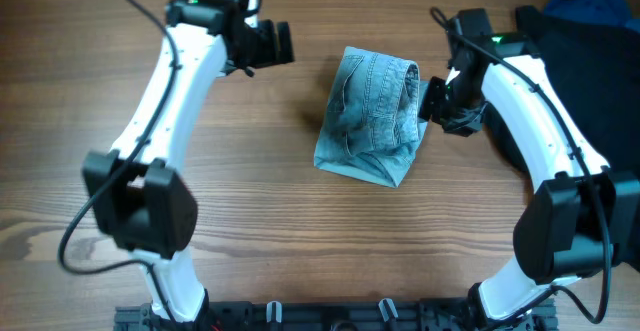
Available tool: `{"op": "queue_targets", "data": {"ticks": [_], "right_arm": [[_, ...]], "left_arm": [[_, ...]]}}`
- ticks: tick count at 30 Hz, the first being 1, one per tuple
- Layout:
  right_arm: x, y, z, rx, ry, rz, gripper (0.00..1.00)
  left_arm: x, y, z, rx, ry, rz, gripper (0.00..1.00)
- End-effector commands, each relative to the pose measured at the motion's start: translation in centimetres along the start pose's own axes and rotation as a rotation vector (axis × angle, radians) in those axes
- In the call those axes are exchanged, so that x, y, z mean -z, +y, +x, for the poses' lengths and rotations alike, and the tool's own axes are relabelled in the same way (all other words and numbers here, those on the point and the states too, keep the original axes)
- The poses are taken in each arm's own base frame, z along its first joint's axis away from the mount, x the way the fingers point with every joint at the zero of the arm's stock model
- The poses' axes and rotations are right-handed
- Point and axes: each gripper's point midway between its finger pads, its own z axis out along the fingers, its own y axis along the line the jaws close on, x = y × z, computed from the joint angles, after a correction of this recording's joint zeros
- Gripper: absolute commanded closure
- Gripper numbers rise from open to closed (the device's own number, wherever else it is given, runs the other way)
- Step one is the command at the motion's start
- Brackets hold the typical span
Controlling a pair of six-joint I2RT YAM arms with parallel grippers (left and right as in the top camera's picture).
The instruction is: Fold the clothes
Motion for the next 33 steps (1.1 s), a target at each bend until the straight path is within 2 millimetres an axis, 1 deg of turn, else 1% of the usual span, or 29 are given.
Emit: {"op": "queue_targets", "data": {"ticks": [1, 3, 5, 6, 9, 10, 11, 12, 13, 16, 20, 23, 27, 30, 33], "right_arm": [[0.7, -2.8, -1.3, -0.105, -0.048, 0.032, 0.64], [0.7, -3.7, -1.7, -0.131, -0.049, 0.033, 0.71], [0.7, -3.8, -1.9, -0.122, -0.054, 0.027, 0.72], [0.7, -3.9, -1.9, -0.111, -0.055, 0.032, 0.72], [0.2, -3.9, -1.9, -0.112, -0.052, 0.034, 0.71], [-0.2, -4.0, -2.0, -0.113, -0.051, 0.034, 0.71], [-0.6, -4.0, -2.0, -0.116, -0.053, 0.033, 0.71], [-1.0, -4.0, -2.1, -0.119, -0.056, 0.031, 0.71], [-1.3, -4.0, -2.1, -0.126, -0.058, 0.029, 0.71], [-2.1, -3.9, -2.2, -0.145, -0.05, 0.021, 0.71], [-2.7, -3.3, -2.3, -0.152, -0.034, -0.006, 0.72], [-3.1, -3.2, -2.3, -0.167, -0.025, -0.01, 0.75], [-3.7, -3.3, -2.2, -0.171, -0.01, -0.001, 0.76], [-4.1, -3.5, -2.2, -0.18, -0.003, 0.015, 0.76], [-4.9, -3.8, -2.3, -0.221, 0.006, 0.034, 0.76]], "left_arm": [[-3.6, -1.5, 0.9, -0.054, 0.059, 0.016, 0.04], [-5.0, -1.8, 1.5, -0.063, 0.085, 0.01, 0.09], [-5.7, -2.2, 2.0, -0.073, 0.102, 0.007, 0.14], [-6.2, -2.6, 2.1, -0.082, 0.104, 0.009, 0.23], [-6.9, -3.3, 2.0, -0.096, 0.093, 0.019, 0.42], [-7.1, -3.5, 2.0, -0.101, 0.09, 0.022, 0.53], [-7.3, -3.9, 2.1, -0.108, 0.088, 0.026, 0.61], [-7.5, -4.2, 2.2, -0.114, 0.088, 0.028, 0.68], [-7.6, -4.4, 2.3, -0.118, 0.088, 0.03, 0.73], [-8.4, -5.3, 2.9, -0.129, 0.099, 0.032, 0.96], [-9.7, -6.4, 3.6, -0.15, 0.106, 0.039, 0.96], [-11.0, -6.6, 4.4, -0.145, 0.131, 0.031, 0.96], [-12.3, -6.2, 5.1, -0.102, 0.164, 0.011, 0.96], [-12.4, -5.9, 5.0, -0.099, 0.161, 0.005, 0.96], [-12.7, -4.9, 4.5, -0.104, 0.132, -0.056, 0.96]]}}
